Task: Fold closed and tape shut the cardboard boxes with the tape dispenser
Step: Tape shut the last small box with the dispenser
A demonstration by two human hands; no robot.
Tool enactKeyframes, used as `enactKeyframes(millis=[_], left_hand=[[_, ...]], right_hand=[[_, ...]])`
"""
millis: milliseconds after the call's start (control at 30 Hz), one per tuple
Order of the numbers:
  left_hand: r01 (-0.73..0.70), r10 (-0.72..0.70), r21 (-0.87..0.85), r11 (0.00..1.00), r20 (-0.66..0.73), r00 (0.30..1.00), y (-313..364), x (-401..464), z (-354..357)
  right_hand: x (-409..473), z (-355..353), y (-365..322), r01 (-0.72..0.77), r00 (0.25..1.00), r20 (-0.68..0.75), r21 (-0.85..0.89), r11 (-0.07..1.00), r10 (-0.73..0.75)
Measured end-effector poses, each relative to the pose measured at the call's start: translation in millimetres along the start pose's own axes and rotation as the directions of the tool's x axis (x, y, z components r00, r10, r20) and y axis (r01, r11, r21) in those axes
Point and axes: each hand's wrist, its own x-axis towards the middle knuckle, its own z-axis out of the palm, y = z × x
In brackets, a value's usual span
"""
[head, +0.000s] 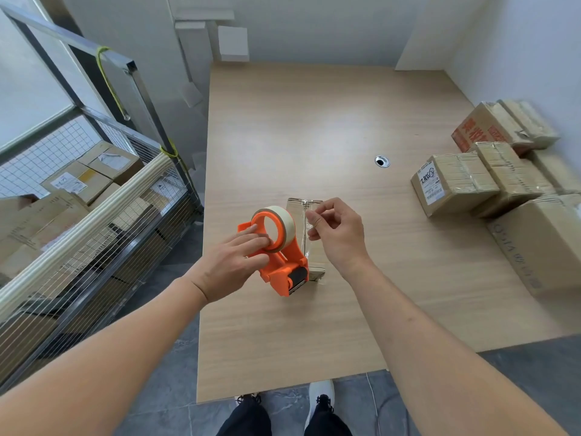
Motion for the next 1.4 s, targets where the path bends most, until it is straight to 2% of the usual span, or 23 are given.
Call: enactKeyframes(millis=[100, 200, 300, 533, 700, 1067, 1333, 1400], left_hand=[[0.020, -0.020, 0.014, 1.000, 0.021, 1.000, 4.7, 3.1, 2.6], [0.035, -0.036, 0.031, 0.999, 0.035, 0.999, 7.8, 3.6, 6.1], [0.054, -0.055, 0.036, 0.998, 0.035, 0.998, 10.5, 5.2, 12.8], [0.065, -0.065, 0.002, 0.998, 0.016, 0.998, 12.4, 5.4, 31.1], [0.079, -0.080, 0.012, 0.997, 0.050, 0.996, 15.7, 1.7, 37.2], [0.120, -0.120, 0.005, 0.993, 0.082, 0.989, 19.5, 6.3, 39.3], [0.112, -0.112, 0.001, 0.994, 0.081, 0.990, 13.6, 6.7, 49.5], [0.114, -0.113, -0.005, 0.993, 0.080, 0.990, 12.2, 10.0, 50.2]], right_hand=[[-0.5, -7.0, 11.4, -0.062, 0.998, -0.018, -0.023, 0.998, 0.062], [-2.5, -12.8, 25.9, -0.119, 0.993, -0.014, -0.119, 0.986, 0.118], [-4.8, -16.7, 44.1, -0.167, 0.981, 0.054, -0.244, 0.955, 0.185], [-7.9, -16.0, 80.4, -0.113, 0.979, 0.104, -0.447, 0.887, 0.177], [-9.9, -17.3, 96.0, -0.082, 0.979, 0.120, -0.504, 0.860, 0.163], [1.9, -18.0, 108.0, -0.314, 0.944, -0.016, -0.347, 0.884, 0.329], [3.0, -14.6, 116.9, -0.386, 0.922, -0.083, -0.135, 0.913, 0.378], [5.6, -15.9, 117.6, -0.410, 0.912, -0.081, -0.133, 0.902, 0.402]])
